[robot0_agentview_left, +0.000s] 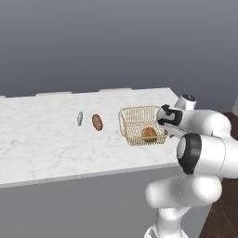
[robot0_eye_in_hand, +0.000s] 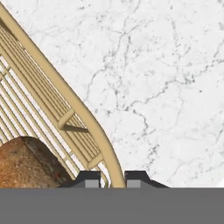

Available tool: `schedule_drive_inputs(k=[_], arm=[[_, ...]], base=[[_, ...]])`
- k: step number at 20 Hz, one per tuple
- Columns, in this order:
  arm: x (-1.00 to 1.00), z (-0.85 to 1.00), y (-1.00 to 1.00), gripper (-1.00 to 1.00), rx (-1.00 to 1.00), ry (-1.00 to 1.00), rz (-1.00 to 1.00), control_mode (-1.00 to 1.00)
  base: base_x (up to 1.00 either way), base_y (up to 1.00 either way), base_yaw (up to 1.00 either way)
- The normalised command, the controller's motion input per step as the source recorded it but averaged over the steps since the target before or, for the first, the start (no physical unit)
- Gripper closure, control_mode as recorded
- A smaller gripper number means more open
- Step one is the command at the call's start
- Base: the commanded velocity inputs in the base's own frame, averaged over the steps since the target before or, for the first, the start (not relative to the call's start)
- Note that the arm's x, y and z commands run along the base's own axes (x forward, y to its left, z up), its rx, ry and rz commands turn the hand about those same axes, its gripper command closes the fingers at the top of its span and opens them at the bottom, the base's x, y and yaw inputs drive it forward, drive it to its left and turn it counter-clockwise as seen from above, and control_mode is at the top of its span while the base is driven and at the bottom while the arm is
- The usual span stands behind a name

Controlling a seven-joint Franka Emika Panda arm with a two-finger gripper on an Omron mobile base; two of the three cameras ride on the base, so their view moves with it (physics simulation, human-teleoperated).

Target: Open the cabinet, pick up the bread from the cabinet and place it in the basket. Then move the basket to the dining counter.

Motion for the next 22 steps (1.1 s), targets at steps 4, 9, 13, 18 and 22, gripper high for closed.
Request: schedule_drive_inputs(k=[4, 9, 13, 18, 22], arm=[[0.45, -0.48, -0.12, 1.00, 0.00, 0.00, 0.00, -1.00], [0.23, -0.32, -0.02, 1.00, 0.00, 0.00, 0.00, -1.00], [0.07, -0.14, 0.00, -1.00, 0.00, 0.02, 0.00, -1.00], [0.04, -0.03, 0.00, -1.00, 0.00, 0.01, 0.00, -1.00], [0.00, 0.21, 0.00, -1.00, -0.03, 0.05, -0.01, -1.00]], base=[[0.00, 0.00, 0.00], [0.00, 0.00, 0.00], [0.00, 0.00, 0.00], [0.00, 0.00, 0.00], [0.00, 0.00, 0.00]])
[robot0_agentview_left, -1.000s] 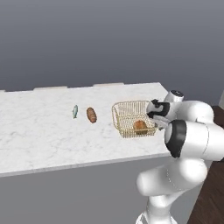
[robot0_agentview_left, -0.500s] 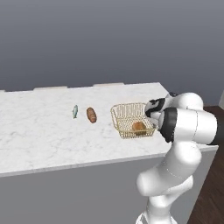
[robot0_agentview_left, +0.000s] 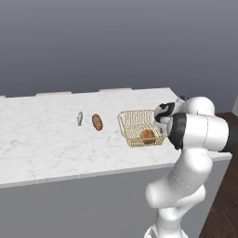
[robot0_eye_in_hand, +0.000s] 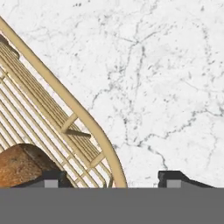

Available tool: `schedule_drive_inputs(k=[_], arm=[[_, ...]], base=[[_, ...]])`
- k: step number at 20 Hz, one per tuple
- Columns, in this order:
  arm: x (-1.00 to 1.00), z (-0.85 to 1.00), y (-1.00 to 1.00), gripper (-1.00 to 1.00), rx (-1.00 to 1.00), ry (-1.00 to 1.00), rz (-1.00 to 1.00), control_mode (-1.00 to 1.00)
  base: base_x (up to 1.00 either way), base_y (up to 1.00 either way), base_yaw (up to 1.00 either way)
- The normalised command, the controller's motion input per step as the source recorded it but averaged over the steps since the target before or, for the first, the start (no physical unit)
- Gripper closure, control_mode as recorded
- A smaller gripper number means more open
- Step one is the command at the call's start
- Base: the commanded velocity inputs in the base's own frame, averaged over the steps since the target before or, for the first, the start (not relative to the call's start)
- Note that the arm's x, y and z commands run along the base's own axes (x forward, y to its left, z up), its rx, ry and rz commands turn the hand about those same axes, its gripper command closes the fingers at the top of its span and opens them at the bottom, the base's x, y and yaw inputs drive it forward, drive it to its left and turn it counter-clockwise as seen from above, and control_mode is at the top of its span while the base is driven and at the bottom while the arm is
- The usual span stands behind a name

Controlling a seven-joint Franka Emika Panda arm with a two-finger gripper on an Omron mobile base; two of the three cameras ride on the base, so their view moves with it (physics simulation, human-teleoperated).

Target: Open the cabinet, pick up the bread from the cabinet and place it in the basket. Then move the basket to the dining counter.

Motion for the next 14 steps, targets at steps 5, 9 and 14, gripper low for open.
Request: schedule_drive_inputs(k=[5, 9, 14], arm=[[-0.14, 0.84, 0.10, -1.00, -0.22, 0.03, 0.01, -1.00], [-0.79, 1.00, 0.67, -1.00, -0.43, -0.09, 0.23, -1.00], [-1.00, 1.00, 0.95, -1.00, -0.45, -0.20, 0.35, -1.00]], base=[[0.00, 0.00, 0.00], [0.00, 0.00, 0.00], [0.00, 0.00, 0.00]])
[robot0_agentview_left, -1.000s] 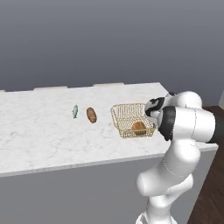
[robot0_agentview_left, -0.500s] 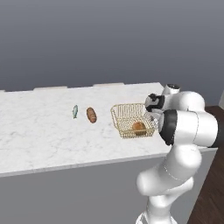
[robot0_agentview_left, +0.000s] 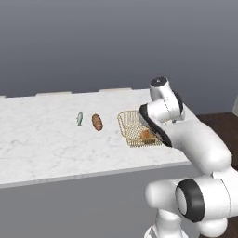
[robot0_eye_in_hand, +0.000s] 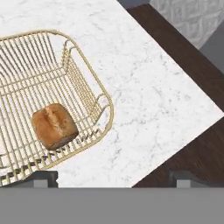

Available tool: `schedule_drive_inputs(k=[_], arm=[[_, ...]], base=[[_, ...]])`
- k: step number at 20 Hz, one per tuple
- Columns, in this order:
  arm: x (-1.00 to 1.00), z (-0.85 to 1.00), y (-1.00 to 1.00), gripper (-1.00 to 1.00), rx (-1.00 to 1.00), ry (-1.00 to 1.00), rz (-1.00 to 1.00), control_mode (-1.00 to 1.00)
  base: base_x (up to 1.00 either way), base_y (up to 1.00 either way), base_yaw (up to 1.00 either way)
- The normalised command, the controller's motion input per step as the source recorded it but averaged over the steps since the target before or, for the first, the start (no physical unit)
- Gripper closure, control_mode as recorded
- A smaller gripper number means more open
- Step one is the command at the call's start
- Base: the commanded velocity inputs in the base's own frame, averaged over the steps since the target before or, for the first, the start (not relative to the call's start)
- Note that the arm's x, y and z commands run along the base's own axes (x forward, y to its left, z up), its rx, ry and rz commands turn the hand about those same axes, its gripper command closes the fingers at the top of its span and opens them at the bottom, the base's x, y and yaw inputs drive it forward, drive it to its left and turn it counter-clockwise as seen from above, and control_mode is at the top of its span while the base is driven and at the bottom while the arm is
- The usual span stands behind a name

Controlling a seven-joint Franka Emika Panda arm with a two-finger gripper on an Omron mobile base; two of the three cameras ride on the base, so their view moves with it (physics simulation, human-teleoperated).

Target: Open the cabinet, pick up the bread from the cabinet and place it in the basket. Then move the basket to the dining counter.

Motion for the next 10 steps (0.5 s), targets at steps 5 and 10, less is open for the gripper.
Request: schedule_drive_inputs(k=[5, 10], arm=[[-1.00, 1.00, 0.81, -1.00, -0.35, -0.31, 0.31, -1.00], [-0.78, 0.80, 0.46, -1.00, -0.10, -0.20, 0.30, -1.00]], base=[[0.00, 0.00, 0.00], [0.00, 0.00, 0.00]])
